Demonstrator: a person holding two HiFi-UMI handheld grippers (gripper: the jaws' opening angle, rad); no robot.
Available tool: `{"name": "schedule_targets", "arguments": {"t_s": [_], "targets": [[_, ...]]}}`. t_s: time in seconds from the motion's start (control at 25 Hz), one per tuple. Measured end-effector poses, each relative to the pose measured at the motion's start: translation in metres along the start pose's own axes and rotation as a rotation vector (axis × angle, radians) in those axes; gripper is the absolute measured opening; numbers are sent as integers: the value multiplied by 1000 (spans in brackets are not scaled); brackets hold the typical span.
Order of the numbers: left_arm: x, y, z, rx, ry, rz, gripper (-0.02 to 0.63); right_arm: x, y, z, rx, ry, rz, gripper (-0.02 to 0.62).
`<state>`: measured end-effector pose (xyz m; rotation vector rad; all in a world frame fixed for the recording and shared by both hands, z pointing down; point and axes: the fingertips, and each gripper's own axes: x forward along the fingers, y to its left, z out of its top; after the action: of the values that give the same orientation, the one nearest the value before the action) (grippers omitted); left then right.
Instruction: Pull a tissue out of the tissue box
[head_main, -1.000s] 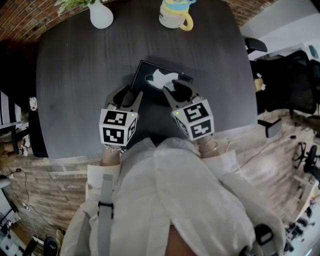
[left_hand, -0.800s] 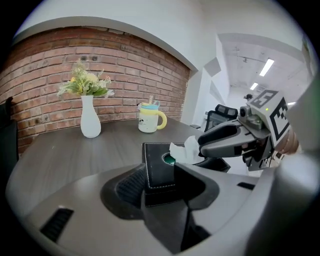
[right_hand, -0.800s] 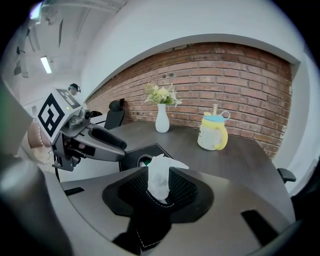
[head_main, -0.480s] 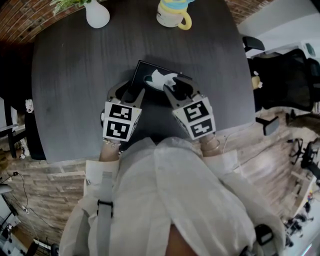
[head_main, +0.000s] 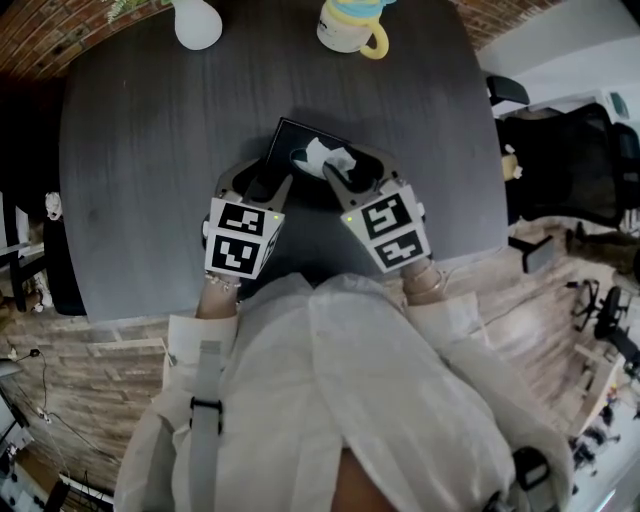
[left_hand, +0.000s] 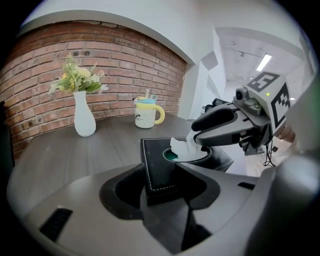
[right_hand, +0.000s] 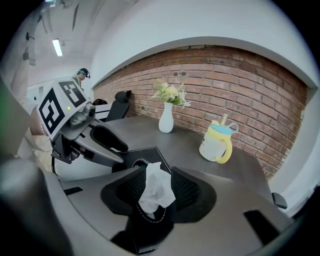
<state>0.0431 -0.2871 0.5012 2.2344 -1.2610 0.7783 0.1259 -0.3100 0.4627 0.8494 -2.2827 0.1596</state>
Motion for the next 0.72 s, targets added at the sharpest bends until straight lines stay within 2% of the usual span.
{"name": "schedule_targets", "arguments": {"t_s": [0.16,0.36,0.52,0.72], "targets": [[1,0,1,-16,-16,-14,173,6,2,5,-77,24,23,144],[0,0,-1,-14,-12,-17,173,13,4,-8,-138,108,39,144],[0,1,-1,-19,-26,-17,173,17,10,-19,-162,156,59,144],[0,0,-1,-21,-34,-16,173,18,14,-20,-164,161,74,143]]}}
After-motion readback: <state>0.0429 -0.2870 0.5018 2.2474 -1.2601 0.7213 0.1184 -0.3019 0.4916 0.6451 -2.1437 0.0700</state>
